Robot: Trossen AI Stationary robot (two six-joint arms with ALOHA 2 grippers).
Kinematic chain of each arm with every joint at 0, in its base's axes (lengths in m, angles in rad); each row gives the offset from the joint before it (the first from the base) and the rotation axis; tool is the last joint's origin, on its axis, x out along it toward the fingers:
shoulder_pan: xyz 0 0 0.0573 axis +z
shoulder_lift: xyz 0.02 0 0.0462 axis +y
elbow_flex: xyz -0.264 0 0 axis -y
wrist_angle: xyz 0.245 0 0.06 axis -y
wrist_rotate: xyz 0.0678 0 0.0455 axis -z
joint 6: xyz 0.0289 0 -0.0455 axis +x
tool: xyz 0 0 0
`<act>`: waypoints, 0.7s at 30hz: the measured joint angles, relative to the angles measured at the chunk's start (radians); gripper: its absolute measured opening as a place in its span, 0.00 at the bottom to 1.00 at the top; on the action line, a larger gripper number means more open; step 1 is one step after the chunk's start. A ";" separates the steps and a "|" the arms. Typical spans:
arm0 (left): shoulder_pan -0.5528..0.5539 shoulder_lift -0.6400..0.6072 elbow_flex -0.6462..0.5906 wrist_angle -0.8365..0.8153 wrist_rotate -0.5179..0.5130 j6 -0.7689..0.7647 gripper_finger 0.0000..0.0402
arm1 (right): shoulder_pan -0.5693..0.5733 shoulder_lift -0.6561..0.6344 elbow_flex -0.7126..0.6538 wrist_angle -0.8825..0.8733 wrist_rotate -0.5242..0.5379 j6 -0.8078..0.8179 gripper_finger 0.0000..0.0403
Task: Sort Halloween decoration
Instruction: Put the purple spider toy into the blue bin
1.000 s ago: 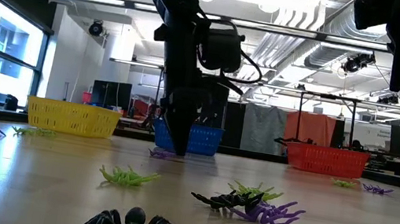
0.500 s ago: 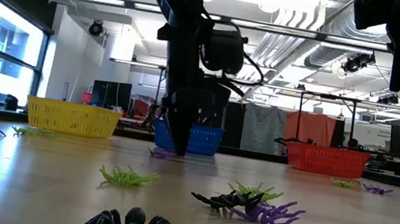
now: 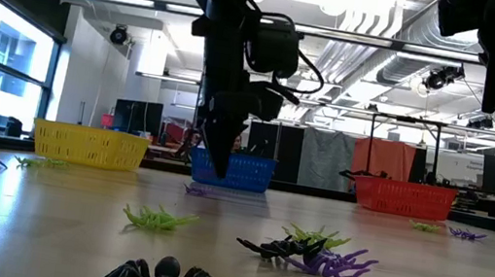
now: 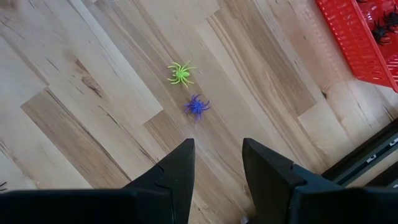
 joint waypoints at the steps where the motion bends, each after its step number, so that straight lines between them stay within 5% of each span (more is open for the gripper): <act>1: 0.001 -0.004 0.000 -0.007 0.000 0.000 0.00 | 0.000 0.000 0.000 0.000 0.000 0.000 0.32; 21: 0.112 -0.036 0.224 -0.094 -0.209 0.173 0.00 | 0.000 0.000 0.000 0.001 -0.002 0.005 0.32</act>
